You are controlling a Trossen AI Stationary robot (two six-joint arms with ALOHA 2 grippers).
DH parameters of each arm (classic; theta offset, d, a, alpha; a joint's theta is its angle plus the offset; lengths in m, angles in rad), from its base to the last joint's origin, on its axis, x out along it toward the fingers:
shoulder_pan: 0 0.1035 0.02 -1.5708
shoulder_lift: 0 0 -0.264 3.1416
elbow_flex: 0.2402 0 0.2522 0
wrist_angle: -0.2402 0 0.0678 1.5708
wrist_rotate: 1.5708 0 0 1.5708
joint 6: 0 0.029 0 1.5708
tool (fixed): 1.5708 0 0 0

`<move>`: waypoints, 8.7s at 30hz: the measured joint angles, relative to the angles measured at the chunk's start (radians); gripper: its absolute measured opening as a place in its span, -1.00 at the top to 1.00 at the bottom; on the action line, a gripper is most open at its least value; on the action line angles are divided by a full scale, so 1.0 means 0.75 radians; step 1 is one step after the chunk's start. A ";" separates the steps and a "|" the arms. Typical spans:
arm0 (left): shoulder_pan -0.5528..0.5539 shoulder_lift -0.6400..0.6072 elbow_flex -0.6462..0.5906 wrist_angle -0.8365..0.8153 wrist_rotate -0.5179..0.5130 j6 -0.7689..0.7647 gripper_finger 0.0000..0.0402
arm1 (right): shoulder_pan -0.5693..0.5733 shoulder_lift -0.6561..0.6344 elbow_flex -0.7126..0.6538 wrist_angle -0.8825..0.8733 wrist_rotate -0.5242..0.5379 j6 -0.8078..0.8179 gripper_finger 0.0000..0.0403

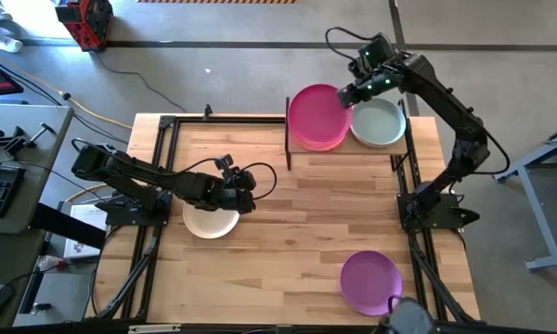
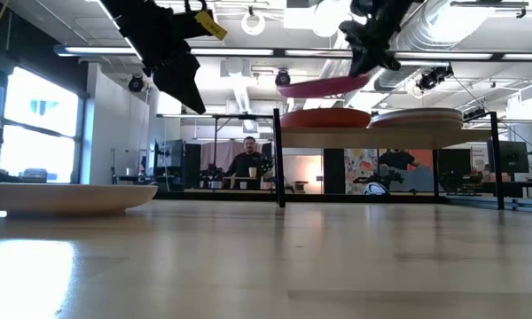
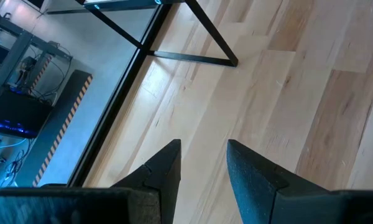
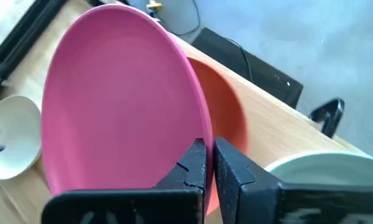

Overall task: Place and stack plates onto a shelf
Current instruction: Stack the dark pink plate on top of the orange plate on the shelf, then stack the white on top of the dark pink plate on the shelf

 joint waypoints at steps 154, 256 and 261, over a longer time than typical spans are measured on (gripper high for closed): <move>-0.090 0.351 -0.001 -0.211 0.862 -0.676 0.65 | 0.686 -0.002 -0.302 0.126 -0.032 0.105 0.69; -0.141 0.215 0.381 -0.351 -0.081 1.053 0.96 | 0.713 0.000 -0.302 0.510 0.235 0.177 0.96; -0.141 0.215 0.381 -0.309 -0.081 1.051 0.88 | 0.713 0.000 -0.302 0.504 0.246 0.174 0.98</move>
